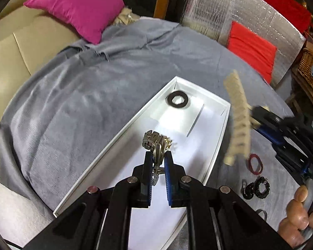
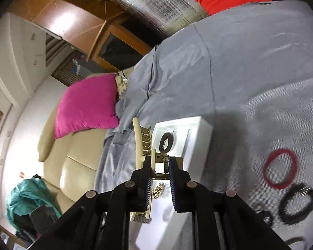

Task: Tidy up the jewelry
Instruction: 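Carry the watch and claw clip into the white box and release both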

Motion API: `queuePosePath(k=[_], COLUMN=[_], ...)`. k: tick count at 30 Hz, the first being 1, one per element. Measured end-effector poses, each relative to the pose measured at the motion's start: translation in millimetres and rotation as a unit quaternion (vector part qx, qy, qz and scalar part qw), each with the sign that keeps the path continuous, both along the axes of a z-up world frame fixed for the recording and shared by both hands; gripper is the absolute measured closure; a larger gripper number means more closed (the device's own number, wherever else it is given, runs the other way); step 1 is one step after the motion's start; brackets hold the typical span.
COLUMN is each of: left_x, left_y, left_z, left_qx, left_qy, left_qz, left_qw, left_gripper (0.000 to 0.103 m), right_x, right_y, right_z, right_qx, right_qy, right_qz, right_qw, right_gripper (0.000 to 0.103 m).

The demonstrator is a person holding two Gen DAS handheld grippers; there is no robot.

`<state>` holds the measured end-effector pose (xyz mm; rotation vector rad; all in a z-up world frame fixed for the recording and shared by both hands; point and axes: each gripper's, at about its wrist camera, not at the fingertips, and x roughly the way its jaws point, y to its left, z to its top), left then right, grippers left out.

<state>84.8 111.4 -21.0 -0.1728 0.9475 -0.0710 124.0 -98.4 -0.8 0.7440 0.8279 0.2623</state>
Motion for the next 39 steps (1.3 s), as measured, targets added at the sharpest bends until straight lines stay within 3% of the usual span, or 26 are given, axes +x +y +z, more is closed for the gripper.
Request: queuePosePath(k=[8, 17, 21, 28, 39], left_x=[8.2, 15.8, 18.4, 21.2, 23.7], left_y=[19.5, 25.2, 27.3, 32.0, 35.5], left_z=[-20.4, -30.0, -32.2, -35.7, -41.6], left_qx=[-0.020, -0.031, -0.037, -0.047, -0.069], left_qy=[0.042, 0.059, 0.061, 0.066, 0.082], left_qz=[-0.005, 0.000, -0.003, -0.004, -0.004], left_qw=[0.9989, 0.9978, 0.9975, 0.9967, 0.9943], left_gripper=[0.092, 0.092, 0.092, 0.092, 0.092], right_x=[20.2, 47.8, 56.7, 63.5, 77.9], right_y=[32.1, 50.1, 60.8, 63.4, 69.9], right_z=[-17.3, -26.3, -26.1, -35.7, -29.0], right_qx=[-0.046, -0.109, -0.137, -0.144, -0.191], right_qy=[0.046, 0.101, 0.118, 0.147, 0.178], right_qz=[-0.040, -0.070, -0.070, -0.079, -0.045], right_qw=[0.997, 0.986, 0.981, 0.975, 0.964], right_gripper=[0.085, 0.085, 0.085, 0.085, 0.080])
